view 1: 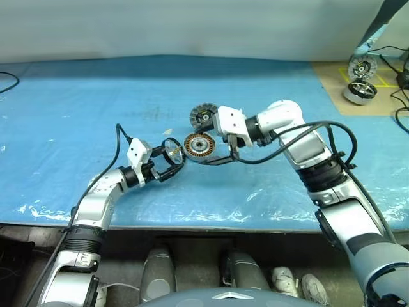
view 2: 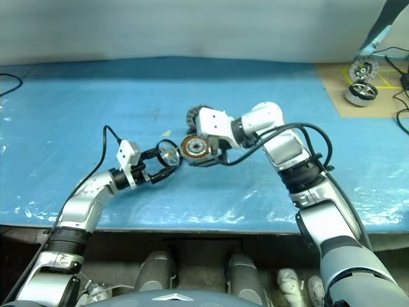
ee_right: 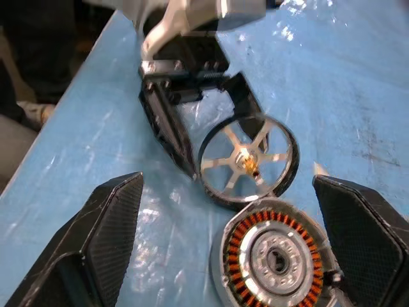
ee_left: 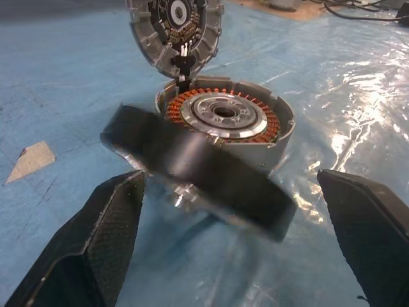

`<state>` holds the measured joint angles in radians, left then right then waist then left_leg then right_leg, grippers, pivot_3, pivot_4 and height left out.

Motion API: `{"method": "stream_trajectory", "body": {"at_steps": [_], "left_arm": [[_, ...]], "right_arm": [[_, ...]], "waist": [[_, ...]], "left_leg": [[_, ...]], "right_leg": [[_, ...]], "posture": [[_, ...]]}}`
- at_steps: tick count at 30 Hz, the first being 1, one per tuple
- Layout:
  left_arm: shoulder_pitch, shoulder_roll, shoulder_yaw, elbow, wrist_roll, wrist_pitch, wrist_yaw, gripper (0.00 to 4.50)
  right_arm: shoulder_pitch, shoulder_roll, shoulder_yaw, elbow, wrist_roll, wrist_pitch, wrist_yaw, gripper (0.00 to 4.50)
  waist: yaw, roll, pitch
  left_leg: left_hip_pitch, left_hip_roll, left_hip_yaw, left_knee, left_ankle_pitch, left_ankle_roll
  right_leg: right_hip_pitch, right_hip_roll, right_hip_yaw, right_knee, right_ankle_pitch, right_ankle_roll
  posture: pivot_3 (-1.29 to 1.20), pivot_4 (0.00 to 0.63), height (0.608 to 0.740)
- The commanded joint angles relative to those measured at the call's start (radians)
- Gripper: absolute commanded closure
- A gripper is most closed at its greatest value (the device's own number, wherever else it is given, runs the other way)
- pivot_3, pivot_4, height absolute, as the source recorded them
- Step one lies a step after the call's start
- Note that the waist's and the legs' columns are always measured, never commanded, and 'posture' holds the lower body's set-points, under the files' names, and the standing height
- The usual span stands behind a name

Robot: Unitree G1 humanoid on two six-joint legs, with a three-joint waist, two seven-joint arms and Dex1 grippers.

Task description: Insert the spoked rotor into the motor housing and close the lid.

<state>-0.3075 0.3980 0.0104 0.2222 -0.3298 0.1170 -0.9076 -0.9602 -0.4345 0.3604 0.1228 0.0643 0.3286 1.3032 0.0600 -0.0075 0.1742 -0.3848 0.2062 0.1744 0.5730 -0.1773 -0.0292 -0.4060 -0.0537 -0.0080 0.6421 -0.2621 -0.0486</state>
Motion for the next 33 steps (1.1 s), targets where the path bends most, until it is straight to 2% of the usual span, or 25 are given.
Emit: {"method": "stream_trajectory", "body": {"at_steps": [1, 6, 12, 18, 20, 23, 28, 30, 33], "left_arm": [[-0.012, 0.012, 0.023, -0.01, -0.007, -0.017, -0.001, 0.0], [0.002, 0.024, 0.04, 0.005, 0.003, -0.032, 0.016, 0.0], [0.032, 0.084, 0.111, 0.025, -0.013, -0.036, 0.022, 0.0], [0.045, 0.11, 0.131, 0.019, -0.024, -0.025, -0.003, 0.0], [0.033, 0.127, 0.151, 0.049, -0.024, -0.032, -0.006, 0.0], [0.024, 0.144, 0.157, 0.08, -0.02, -0.041, -0.02, 0.0], [0.014, 0.131, 0.153, 0.095, -0.017, -0.05, -0.016, 0.0], [0.028, 0.121, 0.15, 0.077, -0.018, -0.048, -0.008, 0.0], [0.047, 0.113, 0.148, 0.053, -0.017, -0.045, -0.001, 0.0]], "right_arm": [[-0.08, 0.075, -0.019, -0.023, 0.042, 0.059, -0.043, 0.03], [-0.049, 0.098, 0.052, 0.018, -0.027, -0.032, -0.069, 0.03], [-0.006, 0.066, 0.046, 0.014, -0.02, -0.031, -0.067, 0.03], [0.007, 0.055, 0.014, 0.012, 0.012, 0.024, -0.083, 0.03], [-0.005, 0.088, -0.004, 0.039, 0.017, 0.048, -0.129, 0.03], [-0.038, 0.157, 0.05, 0.156, -0.093, 0.008, -0.253, 0.03], [-0.054, 0.279, 0.093, 0.293, -0.13, 0.001, -0.306, 0.03], [-0.058, 0.326, 0.098, 0.388, -0.15, -0.02, -0.349, 0.39], [-0.056, 0.362, 0.082, 0.476, -0.153, -0.034, -0.373, 0.39]], "waist": [[-0.003, 0.0, 0.0], [0.011, -0.002, -0.001], [0.01, -0.002, -0.001], [0.01, -0.002, -0.001], [0.01, -0.002, -0.001], [-0.001, -0.002, -0.001], [-0.003, -0.003, 0.0], [-0.004, -0.002, -0.001], [-0.004, -0.003, 0.0]], "left_leg": [[0.0, 0.0, 0.0, 0.0, 0.0, 0.0], [-0.001, 0.0, 0.0, -0.001, 0.0, 0.0], [-0.001, 0.0, 0.0, -0.001, -0.001, -0.001], [-0.001, 0.0, 0.0, -0.001, -0.001, -0.001], [-0.001, 0.0, 0.0, -0.001, -0.001, -0.001], [0.0, 0.0, 0.0, -0.001, -0.001, -0.001], [-0.001, 0.0, 0.0, -0.001, -0.001, -0.002], [-0.001, 0.0, 0.0, -0.001, -0.001, -0.002], [-0.001, 0.0, -0.001, -0.002, -0.001, -0.002]], "right_leg": [[0.0, 0.0, 0.0, 0.0, 0.0, 0.0], [0.001, -0.001, -0.001, -0.001, 0.0, 0.0], [0.001, -0.001, -0.002, -0.001, 0.002, 0.003], [0.001, -0.001, -0.002, -0.001, 0.002, 0.003], [0.001, -0.001, -0.002, -0.001, 0.002, 0.003], [0.001, 0.0, -0.002, 0.0, 0.001, 0.002], [0.001, -0.001, -0.001, -0.001, 0.0, 0.0], [0.001, -0.001, -0.002, -0.001, 0.0, 0.0], [0.001, -0.001, -0.002, -0.001, 0.0, 0.0]], "posture": [[0.0, 0.15, 0.74], [0.0, 0.15, 0.74], [0.0, 0.15, 0.74], [0.0, 0.15, 0.74], [0.0, 0.15, 0.74], [0.0, 0.15, 0.74], [0.0, 0.15, 0.74], [0.0, 0.15, 0.74], [0.0, 0.15, 0.74]]}}
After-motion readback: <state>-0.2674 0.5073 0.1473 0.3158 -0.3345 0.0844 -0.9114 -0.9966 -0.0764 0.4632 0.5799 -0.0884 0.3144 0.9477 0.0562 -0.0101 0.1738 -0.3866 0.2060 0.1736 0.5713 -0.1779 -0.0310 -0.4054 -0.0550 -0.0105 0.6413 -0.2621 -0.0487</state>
